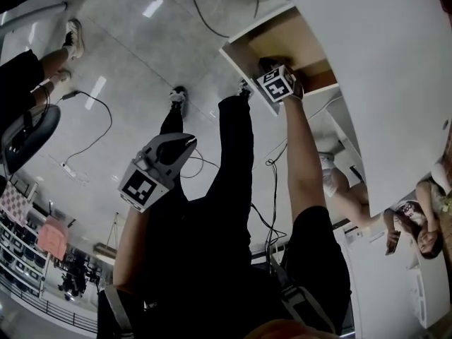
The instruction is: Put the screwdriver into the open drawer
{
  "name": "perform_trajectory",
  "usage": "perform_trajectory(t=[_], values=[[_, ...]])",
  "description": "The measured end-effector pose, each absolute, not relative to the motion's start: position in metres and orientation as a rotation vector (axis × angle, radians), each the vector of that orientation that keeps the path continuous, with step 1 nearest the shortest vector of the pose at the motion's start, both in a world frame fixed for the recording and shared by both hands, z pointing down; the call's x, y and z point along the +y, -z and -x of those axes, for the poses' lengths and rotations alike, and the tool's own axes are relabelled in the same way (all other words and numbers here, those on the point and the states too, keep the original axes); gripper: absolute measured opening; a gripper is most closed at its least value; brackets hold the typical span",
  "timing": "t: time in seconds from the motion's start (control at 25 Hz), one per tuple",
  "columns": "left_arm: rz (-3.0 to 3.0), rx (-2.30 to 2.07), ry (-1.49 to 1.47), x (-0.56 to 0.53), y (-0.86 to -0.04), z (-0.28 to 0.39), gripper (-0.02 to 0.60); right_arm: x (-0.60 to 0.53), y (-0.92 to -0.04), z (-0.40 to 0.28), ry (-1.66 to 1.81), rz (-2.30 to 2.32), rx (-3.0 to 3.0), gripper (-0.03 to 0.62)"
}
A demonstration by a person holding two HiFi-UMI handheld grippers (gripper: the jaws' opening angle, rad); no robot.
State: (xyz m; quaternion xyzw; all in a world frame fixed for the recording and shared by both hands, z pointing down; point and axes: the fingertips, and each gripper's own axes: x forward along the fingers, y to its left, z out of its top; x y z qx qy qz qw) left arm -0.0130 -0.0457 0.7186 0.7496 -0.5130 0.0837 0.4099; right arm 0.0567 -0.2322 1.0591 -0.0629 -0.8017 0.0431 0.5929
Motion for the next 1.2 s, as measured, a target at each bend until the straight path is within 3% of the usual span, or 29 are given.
perform_trajectory(t=[0.2, 0.36, 0.48, 0.64, 0.84, 1.2], values=[[-1.859, -1.270, -0.249, -0.050, -0.729, -0.003, 0.023, -0.248, -1.074, -0.076, -0.094, 0.128, -1.868, 0.130], [-1.876, -1.258, -0.277, -0.043, -0.738, 0.009, 0.021, -0.249, -1.073, -0.054, -0.065, 0.087, -1.891, 0.157], [-1.894, -1.258, -0.247, -0.032, -0.733, 0.020, 0.023, -0.245, -1.060, -0.044, -0.069, 0.035, -1.897, 0.206], [-1.941, -1.240, -0.262, -0.026, -0.731, 0.011, 0.023, -0.240, -1.029, -0.055, -0.106, -0.040, -1.929, 0.205], [-1.969, -1.241, -0.139, -0.038, -0.706, 0.019, 0.023, -0.230, -0.948, -0.073, -0.237, -0.205, -2.026, 0.097], [-2.107, -1.275, -0.159, -0.062, -0.628, 0.042, 0.023, -0.191, -0.777, -0.133, -0.333, -0.477, -2.152, 0.057]])
